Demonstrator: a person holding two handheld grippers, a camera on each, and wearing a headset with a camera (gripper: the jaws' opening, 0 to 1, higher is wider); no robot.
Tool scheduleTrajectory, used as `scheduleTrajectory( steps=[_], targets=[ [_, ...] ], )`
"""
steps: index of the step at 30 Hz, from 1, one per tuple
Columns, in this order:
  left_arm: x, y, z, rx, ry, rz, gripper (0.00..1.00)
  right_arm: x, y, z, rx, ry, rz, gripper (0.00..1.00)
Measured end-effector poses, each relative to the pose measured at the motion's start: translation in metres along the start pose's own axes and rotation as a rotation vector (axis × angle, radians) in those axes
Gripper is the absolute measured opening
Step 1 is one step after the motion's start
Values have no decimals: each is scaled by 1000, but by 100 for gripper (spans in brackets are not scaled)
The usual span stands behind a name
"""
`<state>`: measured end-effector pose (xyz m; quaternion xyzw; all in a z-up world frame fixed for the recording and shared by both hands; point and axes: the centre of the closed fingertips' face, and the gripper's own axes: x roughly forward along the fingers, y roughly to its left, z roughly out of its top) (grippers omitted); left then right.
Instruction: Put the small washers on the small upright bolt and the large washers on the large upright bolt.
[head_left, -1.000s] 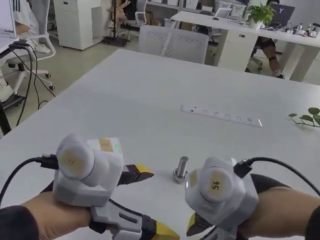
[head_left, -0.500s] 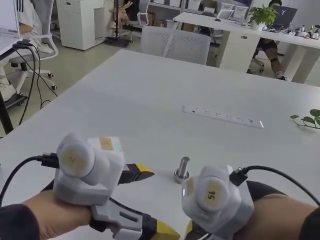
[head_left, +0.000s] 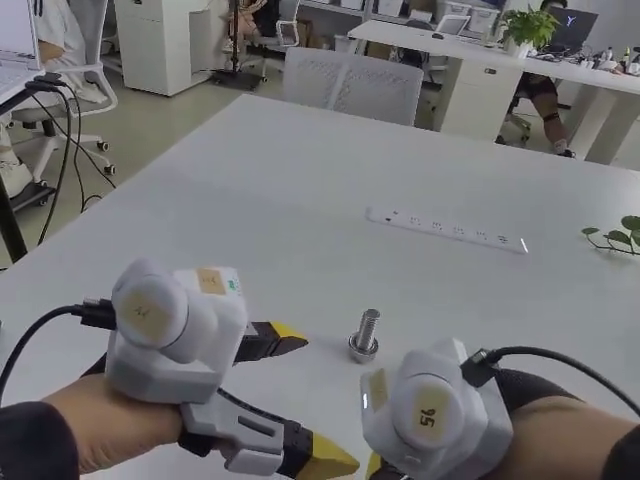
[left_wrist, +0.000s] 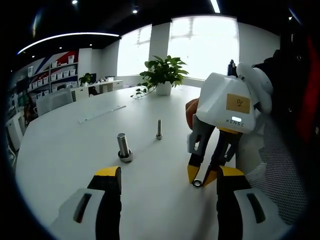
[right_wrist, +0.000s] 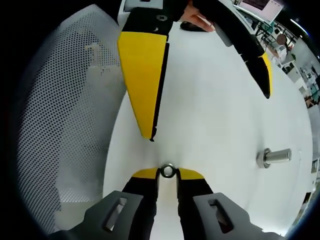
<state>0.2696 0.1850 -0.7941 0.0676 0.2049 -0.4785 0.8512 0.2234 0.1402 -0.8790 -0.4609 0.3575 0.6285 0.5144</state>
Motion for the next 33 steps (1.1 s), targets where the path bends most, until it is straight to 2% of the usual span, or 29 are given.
scheduleTrajectory(
  steps=[14, 33],
  targets=[
    [0, 0, 1, 0, -3, 1, 78, -2, -8, -6, 55, -4, -2, 13],
    [3, -1, 0, 2, 6, -13, 78, -23, -32, -61, 178, 56, -55, 13]
  ],
)
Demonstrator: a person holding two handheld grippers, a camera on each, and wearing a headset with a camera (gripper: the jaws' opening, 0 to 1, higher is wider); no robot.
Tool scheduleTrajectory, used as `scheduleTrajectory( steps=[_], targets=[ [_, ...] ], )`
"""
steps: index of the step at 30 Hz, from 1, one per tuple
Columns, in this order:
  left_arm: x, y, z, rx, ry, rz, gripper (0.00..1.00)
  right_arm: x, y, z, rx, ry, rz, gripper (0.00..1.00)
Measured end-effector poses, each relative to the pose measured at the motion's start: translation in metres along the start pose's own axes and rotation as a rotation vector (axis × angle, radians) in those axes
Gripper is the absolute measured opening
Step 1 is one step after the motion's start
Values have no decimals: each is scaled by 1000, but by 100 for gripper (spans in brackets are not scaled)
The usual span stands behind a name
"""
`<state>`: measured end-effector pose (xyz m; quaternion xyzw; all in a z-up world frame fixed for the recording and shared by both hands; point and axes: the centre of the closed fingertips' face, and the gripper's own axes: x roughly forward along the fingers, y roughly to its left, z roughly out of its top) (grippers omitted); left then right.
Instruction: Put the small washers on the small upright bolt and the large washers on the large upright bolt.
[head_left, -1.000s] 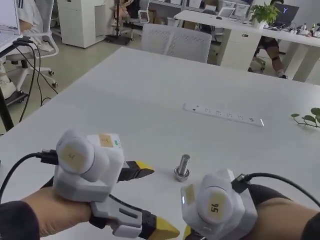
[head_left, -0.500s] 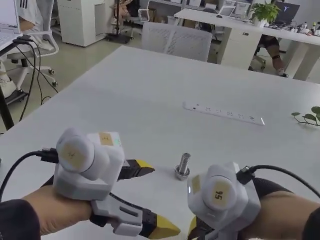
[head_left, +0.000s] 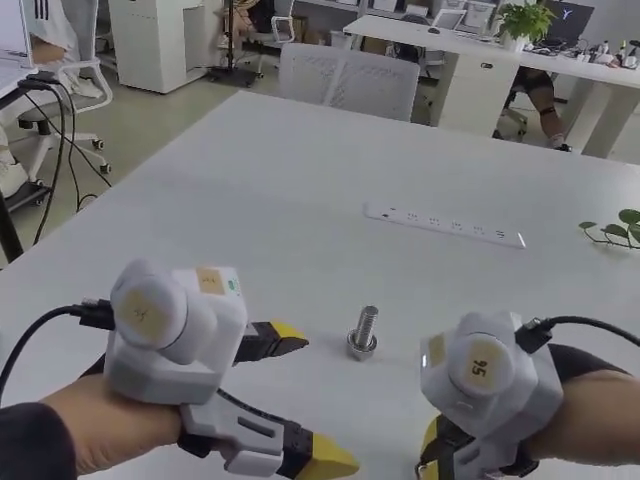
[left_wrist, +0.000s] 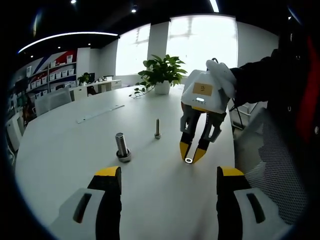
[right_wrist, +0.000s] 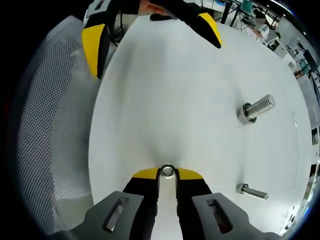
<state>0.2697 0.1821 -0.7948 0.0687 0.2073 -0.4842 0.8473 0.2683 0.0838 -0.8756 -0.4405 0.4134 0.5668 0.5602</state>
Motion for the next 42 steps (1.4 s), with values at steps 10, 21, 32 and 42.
scheduleTrajectory(
  steps=[10, 21, 32, 42],
  targets=[
    [3, -2, -1, 4, 10, -12, 78, -12, -17, -27, 72, 17, -34, 13],
    [3, -3, -3, 4, 16, -17, 78, -33, -37, -47, 110, 34, -70, 13],
    [3, -2, -3, 4, 16, -16, 78, -55, -58, -58, 135, 39, -114, 13],
    [4, -2, -4, 3, 18, -16, 77, -74, -74, -54, 122, 39, -147, 13]
  ],
)
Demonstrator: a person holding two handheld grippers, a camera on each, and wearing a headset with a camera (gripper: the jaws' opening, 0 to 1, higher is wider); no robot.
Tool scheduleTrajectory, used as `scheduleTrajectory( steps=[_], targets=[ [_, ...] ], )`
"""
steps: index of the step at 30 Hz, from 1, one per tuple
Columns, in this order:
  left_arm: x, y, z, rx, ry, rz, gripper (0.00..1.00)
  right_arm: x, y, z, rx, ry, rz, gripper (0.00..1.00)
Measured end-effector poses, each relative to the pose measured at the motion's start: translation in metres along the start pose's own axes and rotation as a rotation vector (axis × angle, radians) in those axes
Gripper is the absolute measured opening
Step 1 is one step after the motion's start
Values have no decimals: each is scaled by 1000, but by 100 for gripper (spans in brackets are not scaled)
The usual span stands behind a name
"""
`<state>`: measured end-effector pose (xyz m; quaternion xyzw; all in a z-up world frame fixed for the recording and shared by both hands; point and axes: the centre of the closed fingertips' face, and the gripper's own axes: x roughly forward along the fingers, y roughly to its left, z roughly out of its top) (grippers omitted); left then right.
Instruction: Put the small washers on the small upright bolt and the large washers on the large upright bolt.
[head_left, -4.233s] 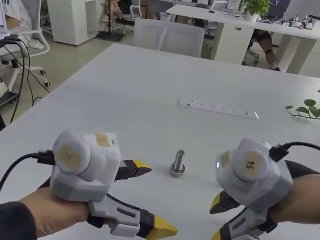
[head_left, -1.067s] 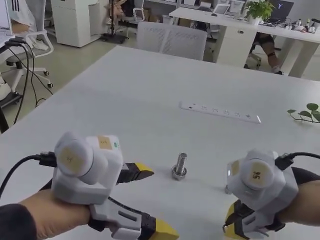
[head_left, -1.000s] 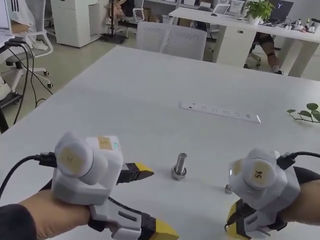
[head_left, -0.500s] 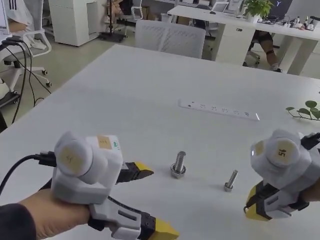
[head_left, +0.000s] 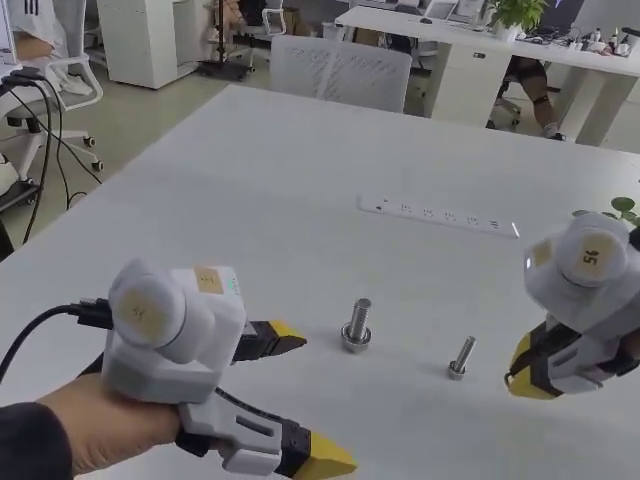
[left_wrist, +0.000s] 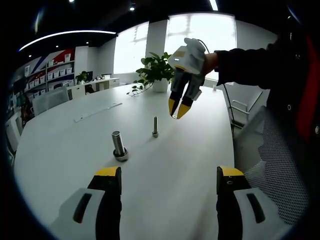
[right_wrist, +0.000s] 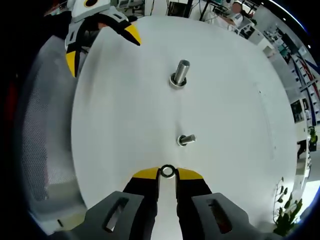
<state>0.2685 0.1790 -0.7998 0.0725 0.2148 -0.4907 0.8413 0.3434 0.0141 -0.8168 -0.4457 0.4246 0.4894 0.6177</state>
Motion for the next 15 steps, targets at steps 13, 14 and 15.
scheduleTrajectory(
  steps=[13, 14, 15],
  targets=[
    [0, 1, 1, -3, -5, 7, 77, -14, -19, 33, -67, -22, -38, 13],
    [0, 1, 1, -4, -6, 6, 77, -14, -20, 34, -73, -21, -39, 13],
    [0, 1, 1, -3, -6, 7, 77, -14, -22, 36, -80, -19, -40, 13]
  ],
)
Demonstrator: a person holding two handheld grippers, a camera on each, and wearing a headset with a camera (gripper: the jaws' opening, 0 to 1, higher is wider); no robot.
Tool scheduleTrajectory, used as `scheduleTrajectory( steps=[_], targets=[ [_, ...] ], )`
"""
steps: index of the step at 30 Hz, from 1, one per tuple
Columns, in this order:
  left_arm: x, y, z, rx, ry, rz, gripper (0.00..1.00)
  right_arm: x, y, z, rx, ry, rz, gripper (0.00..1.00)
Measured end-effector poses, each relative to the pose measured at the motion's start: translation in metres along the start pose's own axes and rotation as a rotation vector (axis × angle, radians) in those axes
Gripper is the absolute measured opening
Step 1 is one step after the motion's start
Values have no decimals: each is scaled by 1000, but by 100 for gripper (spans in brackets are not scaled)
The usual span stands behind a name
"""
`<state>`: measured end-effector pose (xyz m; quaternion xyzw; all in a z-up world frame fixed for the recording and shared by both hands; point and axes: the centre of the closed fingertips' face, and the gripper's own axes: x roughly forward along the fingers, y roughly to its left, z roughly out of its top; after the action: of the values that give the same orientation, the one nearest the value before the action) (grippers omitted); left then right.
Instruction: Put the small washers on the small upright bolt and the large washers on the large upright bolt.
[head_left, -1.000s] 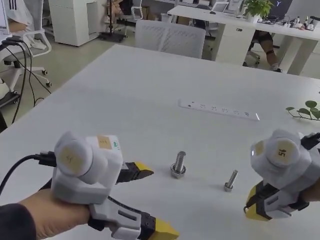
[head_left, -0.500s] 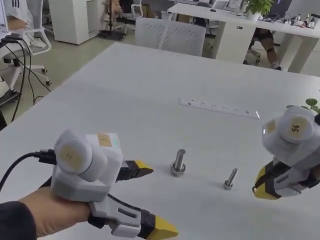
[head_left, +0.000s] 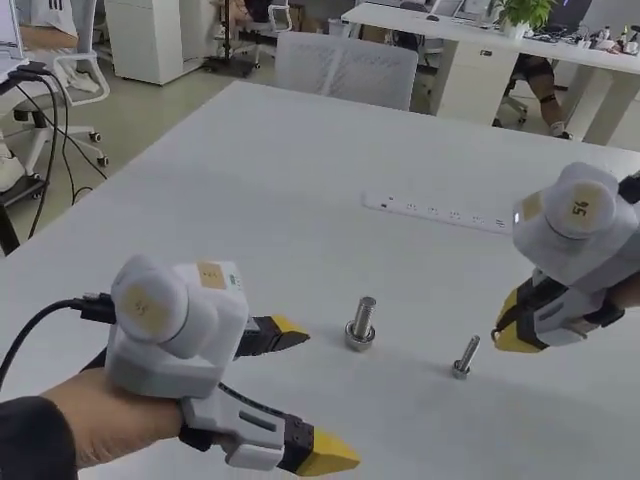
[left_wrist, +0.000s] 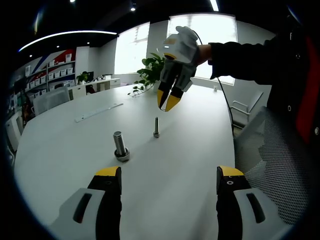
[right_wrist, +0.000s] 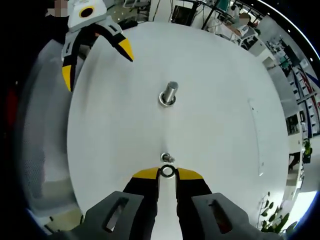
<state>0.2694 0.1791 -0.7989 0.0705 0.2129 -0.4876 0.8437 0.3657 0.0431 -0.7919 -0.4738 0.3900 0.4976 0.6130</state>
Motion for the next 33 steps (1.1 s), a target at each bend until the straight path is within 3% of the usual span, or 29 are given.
scheduleTrajectory(
  steps=[13, 33],
  targets=[
    [1, 1, -1, -8, 1, 4, 77, 7, -9, 5, -42, 15, 14, 13],
    [3, 3, -2, -15, 2, 5, 77, 25, -8, 0, -54, 48, 62, 13]
  ],
)
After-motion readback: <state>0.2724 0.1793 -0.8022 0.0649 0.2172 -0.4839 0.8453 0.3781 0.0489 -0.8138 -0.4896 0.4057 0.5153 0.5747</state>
